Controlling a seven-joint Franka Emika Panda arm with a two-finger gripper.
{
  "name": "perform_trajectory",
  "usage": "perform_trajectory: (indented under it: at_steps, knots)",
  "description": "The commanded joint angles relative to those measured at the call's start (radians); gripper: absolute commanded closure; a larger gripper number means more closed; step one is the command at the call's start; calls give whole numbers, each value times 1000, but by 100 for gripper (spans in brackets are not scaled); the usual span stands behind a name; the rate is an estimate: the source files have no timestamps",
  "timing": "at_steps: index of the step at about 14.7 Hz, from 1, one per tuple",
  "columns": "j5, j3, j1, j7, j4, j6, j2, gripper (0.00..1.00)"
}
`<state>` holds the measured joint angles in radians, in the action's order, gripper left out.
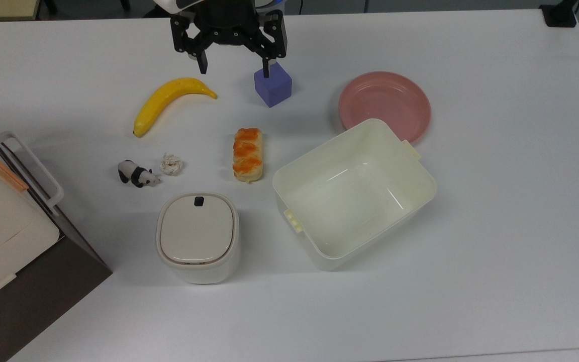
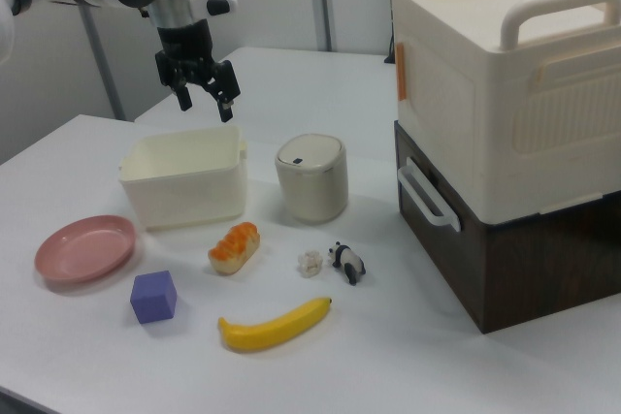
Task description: Put the bread on a plate
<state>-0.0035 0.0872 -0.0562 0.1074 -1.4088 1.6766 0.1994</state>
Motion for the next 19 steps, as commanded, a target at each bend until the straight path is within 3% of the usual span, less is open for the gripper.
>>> perform_trajectory:
  at_steps: [1,19]
  knots:
    - [8,-7,-1,-15,-16,17,-12,0]
    - [-4,-4,-4,-49,-18,5,-11,0]
